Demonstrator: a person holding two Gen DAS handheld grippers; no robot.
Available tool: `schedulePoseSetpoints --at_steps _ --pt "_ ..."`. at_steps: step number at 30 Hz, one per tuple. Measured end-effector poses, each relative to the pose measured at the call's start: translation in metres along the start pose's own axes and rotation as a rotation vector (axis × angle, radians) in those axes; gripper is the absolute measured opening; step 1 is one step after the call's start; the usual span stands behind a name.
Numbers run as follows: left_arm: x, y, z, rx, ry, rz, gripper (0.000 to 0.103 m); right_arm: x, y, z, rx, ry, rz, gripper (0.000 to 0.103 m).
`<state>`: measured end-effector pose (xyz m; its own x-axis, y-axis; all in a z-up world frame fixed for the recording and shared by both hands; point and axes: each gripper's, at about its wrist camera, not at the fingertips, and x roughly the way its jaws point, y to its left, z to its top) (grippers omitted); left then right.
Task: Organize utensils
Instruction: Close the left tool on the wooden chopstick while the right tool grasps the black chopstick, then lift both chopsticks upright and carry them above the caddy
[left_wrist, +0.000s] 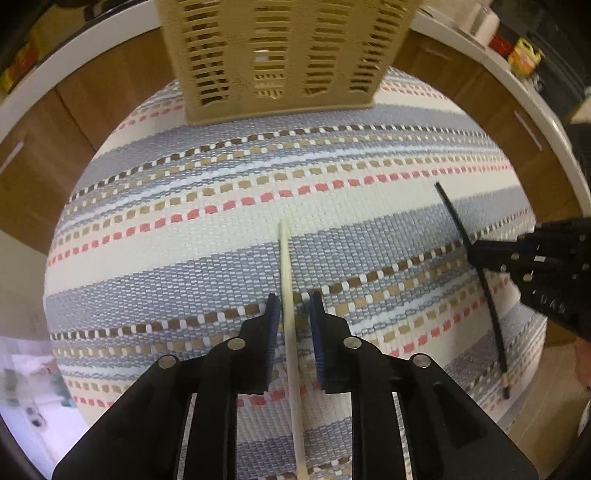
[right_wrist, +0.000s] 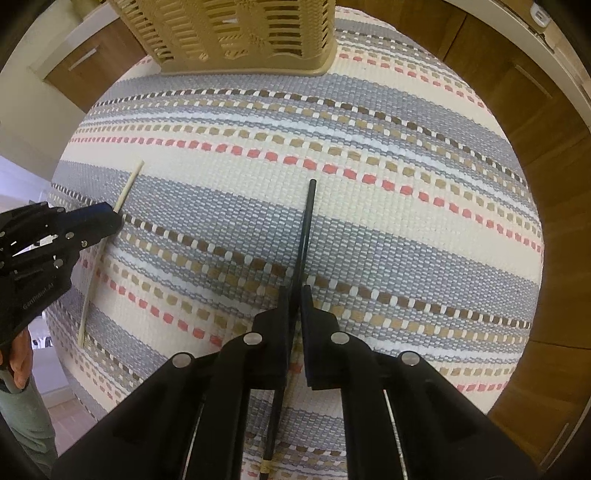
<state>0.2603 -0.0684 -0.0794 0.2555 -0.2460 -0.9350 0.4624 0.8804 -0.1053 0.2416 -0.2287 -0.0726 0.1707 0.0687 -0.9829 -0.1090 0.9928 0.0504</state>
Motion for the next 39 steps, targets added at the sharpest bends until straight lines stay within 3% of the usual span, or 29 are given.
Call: schedulePoseSetpoints --at_steps 4,6,9,14,22,31,35,39 --pt "0.004 -0.014 0.001 0.046 -0.005 0.050 0.020 0.000 0.003 -0.003 -0.013 -0.012 -0.011 0.005" --pt "0.003 -0.024 -0.004 0.070 -0.021 0.116 0.004 0.000 0.007 -0.007 -0.039 -0.035 -0.033 0.005" --pt "0.003 -0.031 -0.007 0.089 -0.048 0.145 0.004 -0.001 0.014 -0.015 -0.079 -0.068 -0.056 0.004" --pt "-0.017 -0.032 -0.010 0.035 -0.165 0.078 0.004 -0.011 0.017 -0.028 -0.109 -0.134 0.016 0.003" --pt "-0.078 -0.019 -0.016 -0.053 -0.377 0.013 0.004 -0.063 0.002 -0.056 -0.106 -0.309 0.088 0.003" --pt "-0.129 -0.017 -0.030 -0.081 -0.574 -0.046 0.004 -0.118 -0.016 -0.084 -0.080 -0.485 0.193 0.003" --pt "-0.143 -0.021 -0.034 -0.081 -0.628 -0.041 0.004 -0.136 -0.021 -0.088 -0.052 -0.557 0.284 0.003" --pt "-0.159 -0.023 -0.036 -0.088 -0.690 -0.026 0.004 -0.156 -0.015 -0.084 -0.063 -0.677 0.272 0.003"
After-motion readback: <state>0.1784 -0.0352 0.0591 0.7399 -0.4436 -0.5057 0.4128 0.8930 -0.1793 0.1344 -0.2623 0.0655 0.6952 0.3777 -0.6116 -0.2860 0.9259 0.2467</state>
